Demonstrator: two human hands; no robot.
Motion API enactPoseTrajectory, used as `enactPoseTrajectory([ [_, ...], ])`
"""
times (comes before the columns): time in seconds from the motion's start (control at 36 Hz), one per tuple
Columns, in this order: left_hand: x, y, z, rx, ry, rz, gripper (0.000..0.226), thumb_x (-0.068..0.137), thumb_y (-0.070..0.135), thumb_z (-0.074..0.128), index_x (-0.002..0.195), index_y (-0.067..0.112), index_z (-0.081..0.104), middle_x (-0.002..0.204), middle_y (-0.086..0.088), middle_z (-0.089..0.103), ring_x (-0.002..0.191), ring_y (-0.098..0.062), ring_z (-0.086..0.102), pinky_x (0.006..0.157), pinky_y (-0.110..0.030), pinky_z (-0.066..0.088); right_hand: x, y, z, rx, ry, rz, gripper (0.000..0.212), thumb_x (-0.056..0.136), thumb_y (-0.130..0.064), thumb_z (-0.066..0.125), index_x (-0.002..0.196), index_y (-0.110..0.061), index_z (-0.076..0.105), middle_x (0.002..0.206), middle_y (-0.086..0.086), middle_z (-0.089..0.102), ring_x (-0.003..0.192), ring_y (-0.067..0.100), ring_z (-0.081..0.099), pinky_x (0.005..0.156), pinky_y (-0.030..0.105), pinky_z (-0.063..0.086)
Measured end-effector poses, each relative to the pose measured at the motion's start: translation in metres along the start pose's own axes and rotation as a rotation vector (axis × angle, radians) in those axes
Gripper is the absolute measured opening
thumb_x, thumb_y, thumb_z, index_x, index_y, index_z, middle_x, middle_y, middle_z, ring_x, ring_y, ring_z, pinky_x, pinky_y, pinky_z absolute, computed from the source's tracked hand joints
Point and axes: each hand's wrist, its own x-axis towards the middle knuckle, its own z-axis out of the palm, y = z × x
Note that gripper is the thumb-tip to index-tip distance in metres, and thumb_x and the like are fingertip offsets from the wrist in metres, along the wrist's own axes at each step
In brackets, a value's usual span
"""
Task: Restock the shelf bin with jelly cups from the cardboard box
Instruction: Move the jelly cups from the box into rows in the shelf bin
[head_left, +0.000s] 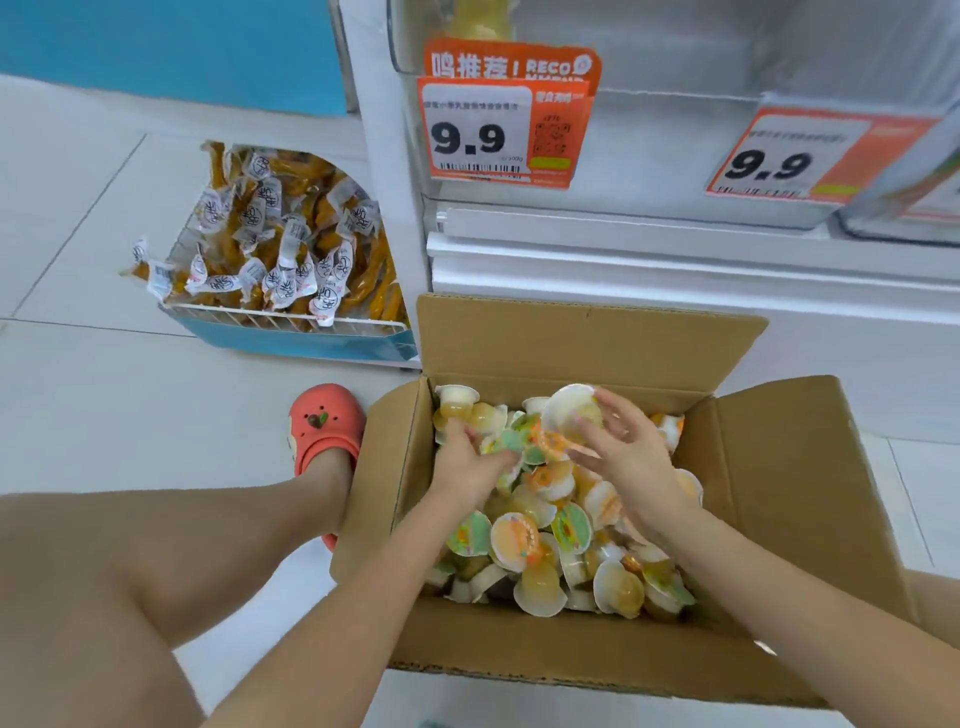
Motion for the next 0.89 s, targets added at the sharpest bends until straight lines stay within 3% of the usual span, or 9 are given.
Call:
enactPoseTrajectory([
  [0.08, -0.013, 0.05, -0.014, -0.153, -0.091, 0.017, 0.021, 0.084, 0.014, 0.06, 0.102, 0.019, 0.051, 0.1, -0.002, 0.051, 0.083, -0.02, 0.054, 0.071, -0.037, 0.051, -0.005, -0.038, -0.005, 0.26, -0.048, 0.176, 0.031, 0.098, -0.014, 0.045, 0.128, -0.009, 0.052, 0.103, 0.012, 0.06, 0.08, 0.027, 0.065, 0.061, 0.029, 0.055],
  [0.19, -0.038, 0.115, -0.033, -0.455, -0.247, -0.054, 0.02, 0.084, 0.0, 0.055, 0.095, 0.015, 0.063, 0.111, -0.014, 0.054, 0.095, -0.027, 0.06, 0.063, -0.035, 0.059, -0.018, -0.089, -0.016, 0.45, -0.267, 0.234, 0.041, 0.092, -0.018, 0.029, 0.123, -0.005, 0.054, 0.106, 0.02, 0.06, 0.064, 0.025, 0.066, 0.048, 0.021, 0.049],
  [0.25, -0.057, 0.145, -0.044, -0.614, -0.348, -0.11, 0.011, 0.087, 0.008, 0.062, 0.097, 0.012, 0.059, 0.109, -0.013, 0.053, 0.093, -0.024, 0.057, 0.056, -0.031, 0.058, -0.025, -0.113, -0.02, 0.459, -0.344, 0.216, 0.044, 0.084, -0.021, 0.038, 0.122, -0.006, 0.054, 0.099, 0.019, 0.061, 0.064, 0.025, 0.065, 0.048, 0.02, 0.049],
  [0.33, -0.081, 0.184, -0.06, -0.582, -0.495, -0.026, 0.027, 0.089, 0.037, 0.058, 0.103, 0.014, 0.056, 0.107, -0.006, 0.055, 0.091, -0.021, 0.056, 0.061, -0.036, 0.06, -0.033, -0.148, -0.022, 0.406, -0.398, 0.149, 0.052, 0.068, -0.027, 0.052, 0.116, -0.008, 0.059, 0.091, 0.014, 0.057, 0.065, 0.021, 0.062, 0.049, 0.021, 0.05],
  [0.44, -0.101, 0.21, -0.085, -0.664, -0.686, 0.088, 0.045, 0.087, 0.025, 0.045, 0.128, 0.005, 0.049, 0.117, -0.012, 0.048, 0.107, -0.028, 0.048, 0.081, -0.046, 0.054, -0.045, -0.176, -0.03, 0.309, -0.438, 0.007, 0.04, 0.086, -0.018, 0.037, 0.117, -0.01, 0.06, 0.092, 0.007, 0.056, 0.07, 0.016, 0.057, 0.05, 0.023, 0.051],
  [0.53, -0.107, 0.212, -0.097, -0.679, -0.764, 0.147, 0.046, 0.078, 0.006, 0.053, 0.124, 0.003, 0.054, 0.12, -0.018, 0.051, 0.106, -0.035, 0.056, 0.081, -0.049, 0.056, -0.052, -0.185, -0.033, 0.343, -0.496, -0.11, 0.043, 0.082, -0.014, 0.048, 0.124, -0.012, 0.057, 0.094, 0.002, 0.059, 0.073, 0.012, 0.062, 0.056, 0.021, 0.051],
  [0.64, -0.105, 0.211, -0.097, -0.71, -0.889, 0.192, 0.043, 0.08, 0.01, 0.061, 0.122, 0.003, 0.058, 0.132, -0.026, 0.052, 0.112, -0.046, 0.056, 0.082, -0.047, 0.055, -0.059, -0.198, -0.028, 0.221, -0.561, -0.311, 0.043, 0.077, -0.012, 0.052, 0.119, -0.014, 0.057, 0.096, 0.001, 0.063, 0.084, 0.013, 0.063, 0.068, 0.023, 0.053],
  [0.75, -0.103, 0.206, -0.092, -0.762, -1.001, 0.198, 0.064, 0.072, 0.015, 0.075, 0.13, 0.003, 0.051, 0.132, -0.026, 0.053, 0.117, -0.046, 0.054, 0.085, -0.046, 0.054, -0.067, -0.202, -0.027, -0.092, -0.499, -0.586, 0.046, 0.073, -0.015, 0.072, 0.117, -0.015, 0.059, 0.103, -0.004, 0.062, 0.095, 0.014, 0.06, 0.08, 0.025, 0.051],
  [0.89, -0.111, 0.204, -0.081, -0.677, -0.928, 0.219, 0.062, 0.077, 0.016, 0.073, 0.132, 0.002, 0.048, 0.132, -0.025, 0.053, 0.112, -0.036, 0.06, 0.081, -0.041, 0.056, -0.077, -0.199, -0.016, -0.336, -0.458, -0.774, 0.046, 0.07, -0.017, 0.076, 0.113, -0.019, 0.058, 0.108, -0.014, 0.061, 0.104, 0.011, 0.058, 0.085, 0.025, 0.05],
])
